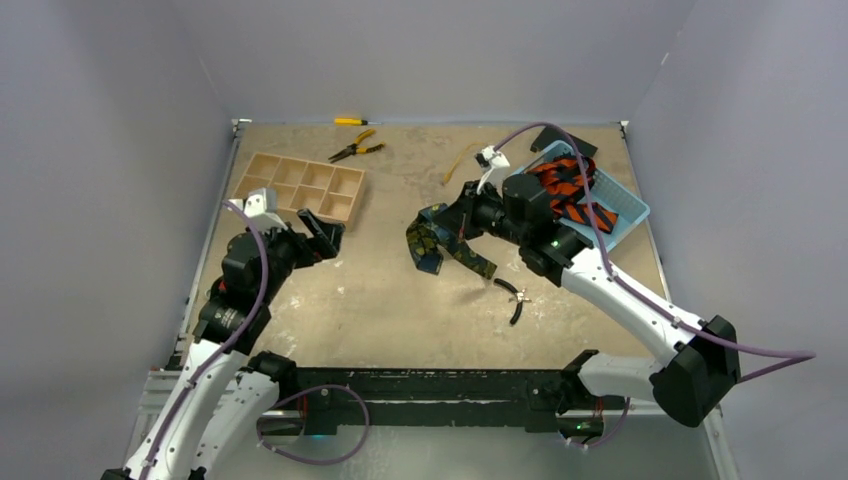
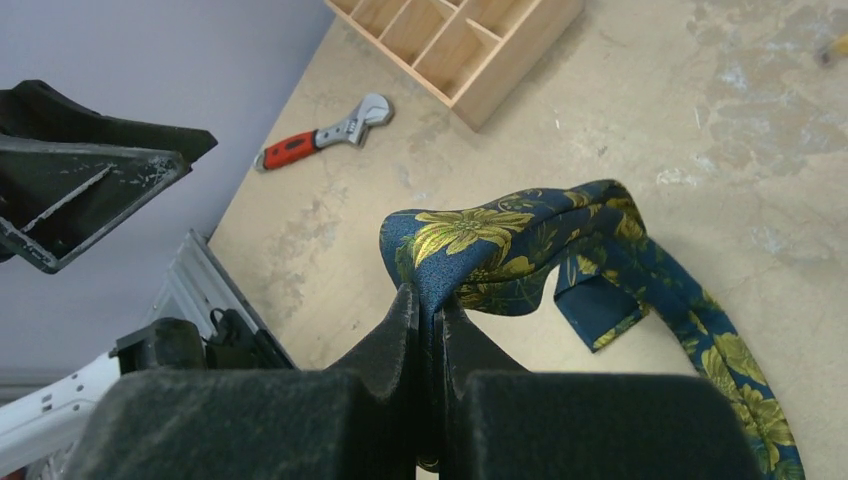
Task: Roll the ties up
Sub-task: Place the tie at the center of the board.
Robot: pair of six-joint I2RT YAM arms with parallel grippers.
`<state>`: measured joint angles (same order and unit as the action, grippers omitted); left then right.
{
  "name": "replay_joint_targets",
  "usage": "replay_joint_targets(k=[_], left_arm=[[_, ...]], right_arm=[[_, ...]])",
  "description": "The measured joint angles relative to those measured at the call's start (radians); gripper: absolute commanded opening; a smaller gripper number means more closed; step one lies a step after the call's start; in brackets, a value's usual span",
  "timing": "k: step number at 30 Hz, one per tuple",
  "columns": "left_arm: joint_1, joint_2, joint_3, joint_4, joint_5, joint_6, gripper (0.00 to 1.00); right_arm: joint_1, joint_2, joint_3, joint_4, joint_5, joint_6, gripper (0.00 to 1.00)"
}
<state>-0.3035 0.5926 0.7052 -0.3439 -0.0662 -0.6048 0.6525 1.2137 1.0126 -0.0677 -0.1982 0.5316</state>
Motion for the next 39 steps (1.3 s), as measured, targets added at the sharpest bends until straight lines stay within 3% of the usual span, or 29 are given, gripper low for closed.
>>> replay_joint_targets(k=[4,7,10,13,22,29,39], left_arm=[[0.0,-0.005,-0.033,0.026,0.095,0.016,0.99],[0.0,0.02,-0.032,0.086,0.188,0.025,0.99],[0.0,0.052,-0.028,0.143,0.255,0.027,0.99],[0.0,0.07,-0.029,0.172,0.273,0.034,0.99],[-0.024,0.136,-0.016,0.319,0.41,0.068,0.99],[-0.212,0.17,0.018,0.358,0.448,0.209,0.99],[-0.528,0.341,0.123,0.39,0.367,0.568,0.97]], right_arm=[[0.0,0.002,-0.02,-0.002,-0.002,-0.002,0.0],[0.0,-0.006,-0.019,-0.015,0.003,-0.014,0.11],[0.0,-0.013,-0.01,-0.05,0.027,-0.029,0.0],[0.0,-0.022,-0.008,-0.074,0.052,-0.039,0.0],[0.0,-0.08,0.126,-0.22,-0.013,-0.1,0.11],[0.0,-0.157,0.203,-0.32,-0.123,-0.115,0.12],[0.0,-0.156,0.203,-0.371,-0.233,-0.09,0.13]])
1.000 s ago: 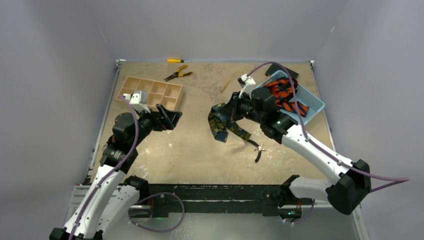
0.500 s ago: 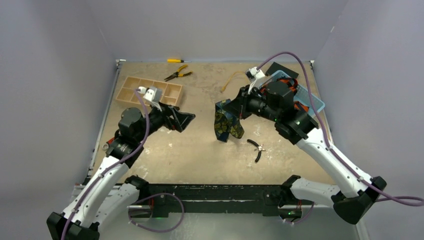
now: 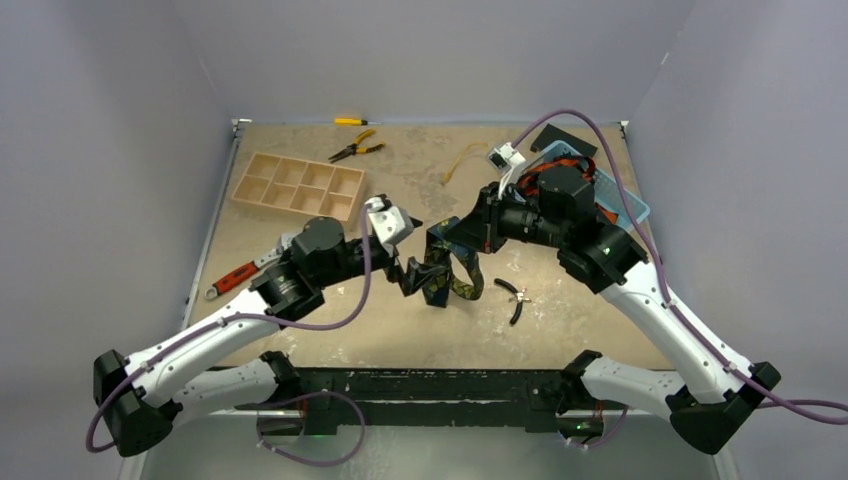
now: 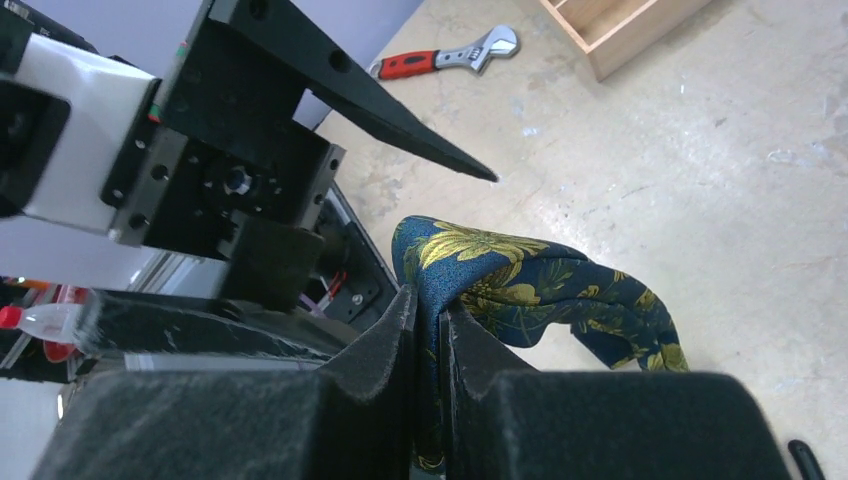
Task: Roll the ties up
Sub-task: Place the tie at the center of the board.
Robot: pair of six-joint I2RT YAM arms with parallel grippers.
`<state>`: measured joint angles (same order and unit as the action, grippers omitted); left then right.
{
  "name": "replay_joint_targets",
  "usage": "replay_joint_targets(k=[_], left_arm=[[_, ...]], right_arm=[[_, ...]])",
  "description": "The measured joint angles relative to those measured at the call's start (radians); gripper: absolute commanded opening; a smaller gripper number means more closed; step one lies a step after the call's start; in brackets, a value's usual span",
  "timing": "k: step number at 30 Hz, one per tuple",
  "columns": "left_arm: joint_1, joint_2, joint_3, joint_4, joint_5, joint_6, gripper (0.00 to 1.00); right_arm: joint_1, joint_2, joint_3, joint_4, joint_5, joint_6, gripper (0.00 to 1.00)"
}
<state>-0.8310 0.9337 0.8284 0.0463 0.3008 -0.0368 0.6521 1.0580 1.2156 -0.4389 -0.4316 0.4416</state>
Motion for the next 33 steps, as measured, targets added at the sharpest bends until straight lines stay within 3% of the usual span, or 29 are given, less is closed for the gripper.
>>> replay_joint_targets(k=[4,9,10,13,18,21,23,24,27,29,33], left_arm=[[-0.037,0.075,0.039,-0.008,-0.063,0.11,0.92],[-0.036,0.114,0.055,0.005,-0.138,0.176,0.48],[-0.036,0.123,0.059,0.009,-0.151,0.185,0.47],[-0.036,0.148,0.066,0.032,-0.175,0.195,0.61],[-0.036,0.152,0.066,0.083,-0.18,0.171,0.52],[-0.036,0.152,0.063,0.113,-0.179,0.152,0.33],[-0.036,0.152,0.057,0.134,-0.178,0.141,0.02],[-0.037,0.152,0.055,0.142,-0.177,0.133,0.0],[-0.043,0.152,0.049,0.164,-0.18,0.122,0.0],[-0.042,0.151,0.042,0.179,-0.2,0.113,0.0],[-0.042,0.137,0.023,0.192,-0.281,0.081,0.0]], right_arm=[[0.0,0.0,0.013,-0.025,-0.012,0.005,0.13],[0.0,0.0,0.042,-0.027,-0.033,0.008,0.13],[0.0,0.0,0.046,-0.026,-0.034,0.009,0.13],[0.0,0.0,0.052,-0.026,-0.035,0.01,0.13],[0.0,0.0,0.053,-0.026,-0.038,0.013,0.13],[0.0,0.0,0.053,-0.024,-0.04,0.016,0.13],[-0.001,0.0,0.053,-0.023,-0.04,0.019,0.14],[-0.001,0.0,0.053,-0.022,-0.04,0.021,0.15],[-0.003,0.0,0.054,-0.018,-0.04,0.029,0.5],[-0.003,-0.001,0.056,-0.019,-0.038,0.039,0.68],[-0.002,-0.038,0.059,-0.028,0.056,0.03,0.8]])
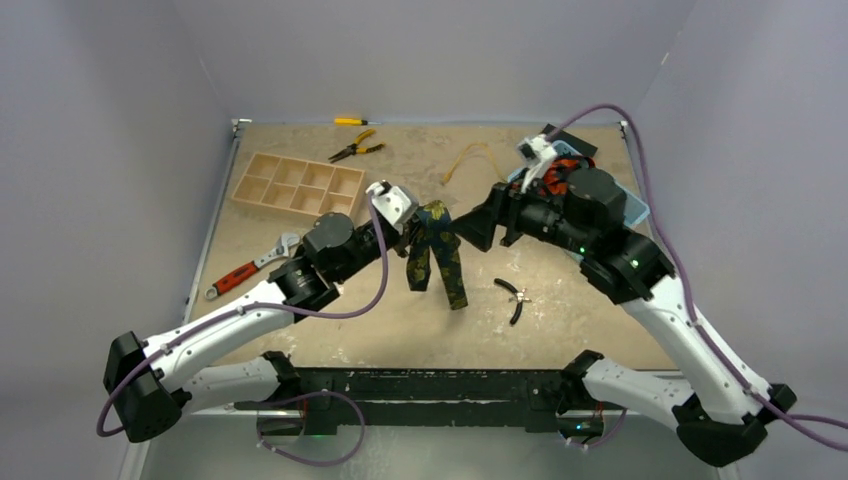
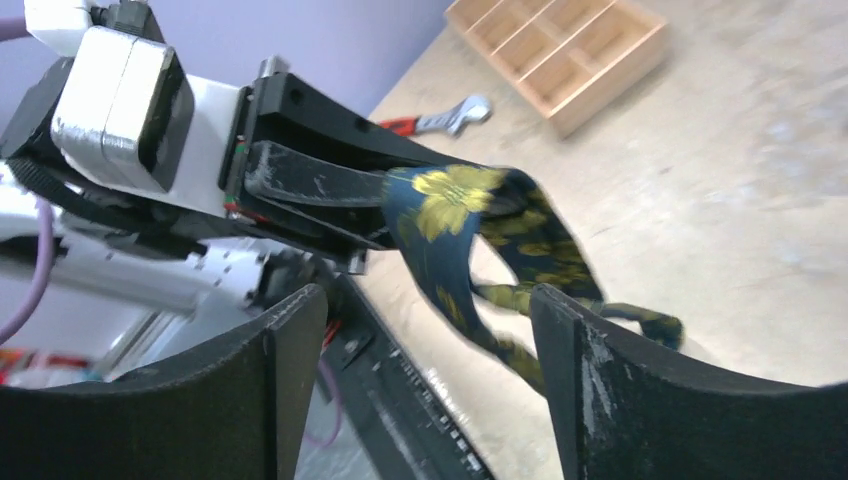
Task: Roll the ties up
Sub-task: Place the tie at the center of the board.
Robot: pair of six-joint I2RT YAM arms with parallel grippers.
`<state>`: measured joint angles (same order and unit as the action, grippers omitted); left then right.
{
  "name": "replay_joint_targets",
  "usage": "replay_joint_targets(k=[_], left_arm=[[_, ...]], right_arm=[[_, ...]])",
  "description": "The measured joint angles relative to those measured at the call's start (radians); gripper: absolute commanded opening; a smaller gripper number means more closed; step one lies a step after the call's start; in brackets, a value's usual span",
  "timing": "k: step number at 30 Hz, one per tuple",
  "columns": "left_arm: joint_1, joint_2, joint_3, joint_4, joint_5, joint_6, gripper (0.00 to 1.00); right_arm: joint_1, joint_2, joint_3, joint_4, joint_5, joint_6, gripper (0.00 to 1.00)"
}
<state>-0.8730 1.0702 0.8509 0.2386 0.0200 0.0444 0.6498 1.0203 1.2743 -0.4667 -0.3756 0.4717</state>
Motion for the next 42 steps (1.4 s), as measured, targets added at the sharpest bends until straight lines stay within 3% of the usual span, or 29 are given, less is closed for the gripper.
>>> replay_joint_targets(k=[6,11,18,30,39,42], left_arm=[[0.0,-0.06,0.053,-0.023,-0.165,-0.071,0.0],[0.0,-0.05,0.244,-0.027,-0.283,-0.176,0.0],[0.0,0.034,0.494,-0.037,-0.326,-0.322,0.0],[0.0,0.195,0.687,-0.051,-0.325,-0.499,0.0],[-0.006,0.212,0.726,-0.077,-0.301,-0.539,0.0],[-0.006,0.188,0.704,-0.078,-0.304,-0.541,0.0]], right_arm=[[0.0,-0.263,-0.132,0.082,0.222,-0.008,0.8],[0.0,-0.452,-0.383,0.297,0.224,0.033,0.8],[0.0,-0.373,-0.692,0.512,0.156,0.131,0.88],[0.0,-0.273,-0.939,1.034,0.105,0.362,0.93],[0.0,-0.255,-0.851,1.012,0.206,0.275,0.88],[0.0,-0.232,-0.811,1.006,0.246,0.247,0.74]])
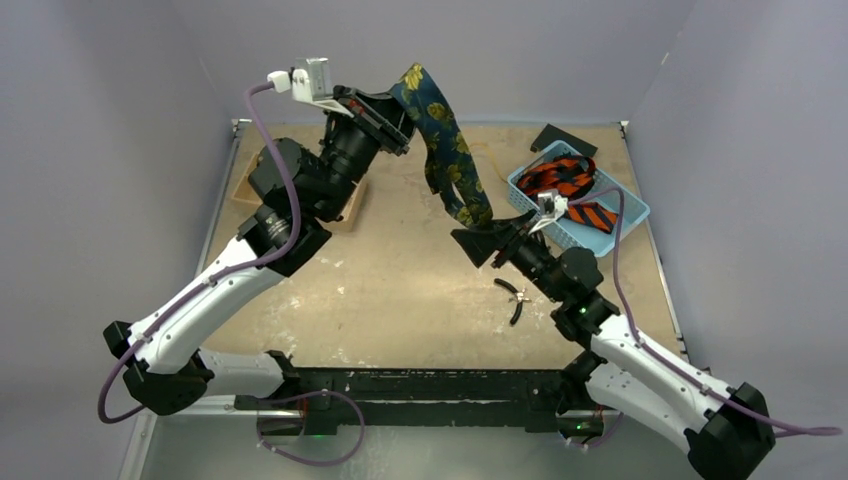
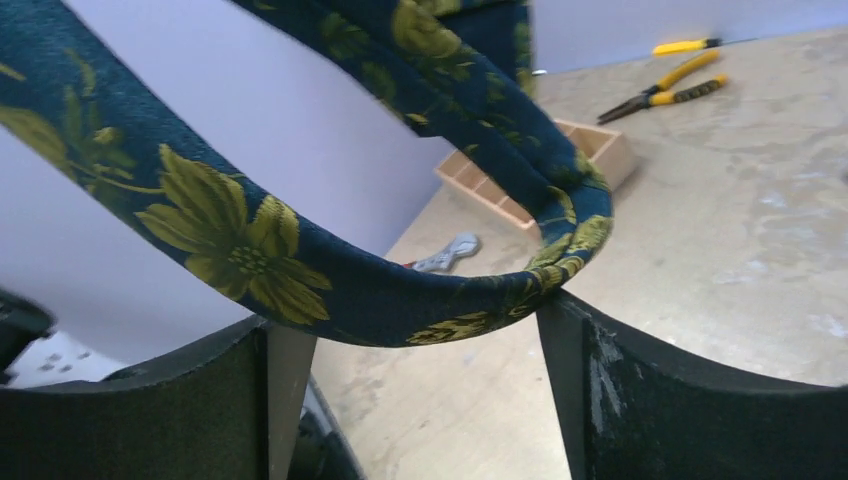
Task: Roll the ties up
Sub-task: Place the tie at the center of the board.
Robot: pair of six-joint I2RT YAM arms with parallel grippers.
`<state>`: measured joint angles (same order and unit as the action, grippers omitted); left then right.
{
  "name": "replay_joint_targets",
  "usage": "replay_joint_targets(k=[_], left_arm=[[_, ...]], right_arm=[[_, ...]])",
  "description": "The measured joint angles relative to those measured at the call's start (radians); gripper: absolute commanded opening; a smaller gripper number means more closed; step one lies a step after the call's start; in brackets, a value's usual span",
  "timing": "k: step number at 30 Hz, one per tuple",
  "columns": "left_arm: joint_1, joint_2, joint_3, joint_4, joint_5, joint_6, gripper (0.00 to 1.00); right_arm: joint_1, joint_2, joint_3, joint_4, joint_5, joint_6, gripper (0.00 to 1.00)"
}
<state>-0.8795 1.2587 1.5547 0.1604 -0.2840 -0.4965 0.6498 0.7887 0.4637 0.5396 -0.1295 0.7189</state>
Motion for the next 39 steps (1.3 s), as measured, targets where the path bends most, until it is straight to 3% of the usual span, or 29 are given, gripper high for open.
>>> replay_joint_targets(k=[7,11,14,21,28,33,39], left_arm=[[0.0,-0.025,-0.027,-0.003,0.0,-0.001,0.0],[0.0,-0.055,-0.073,-0.02,-0.008,-0.001,0.0],[0.0,-0.11,-0.157,-0.023,-0.031,-0.001,0.0],[0.0,-0.258,-0.4,-0.015,-0.111,-0.041,0.0],[0.0,-0.327,-0.706,0.015,-0.182,-0.159,0.0],[0.0,-0.283,-0.883,0.105,-0.165,-0.287,0.0],[0.0,-0.11,-0.992,0.373,-0.027,-0.421,0.0]], right_arm=[[0.0,0.115,0.039,-0.06,0.15,-0.011,0.35],[0.0,0.087,0.054,-0.111,0.253,-0.014,0.21],[0.0,0.056,0.113,-0.148,0.3,-0.046,0.0],[0.0,0.053,0.439,-0.256,0.307,-0.197,0.0],[0.0,0.249,0.927,-0.326,0.099,-0.291,0.0],[0.08,0.528,1.341,-0.453,-0.071,-0.328,0.0],[0.24,1.003,1.869,-0.774,-0.065,-0.373,0.0]])
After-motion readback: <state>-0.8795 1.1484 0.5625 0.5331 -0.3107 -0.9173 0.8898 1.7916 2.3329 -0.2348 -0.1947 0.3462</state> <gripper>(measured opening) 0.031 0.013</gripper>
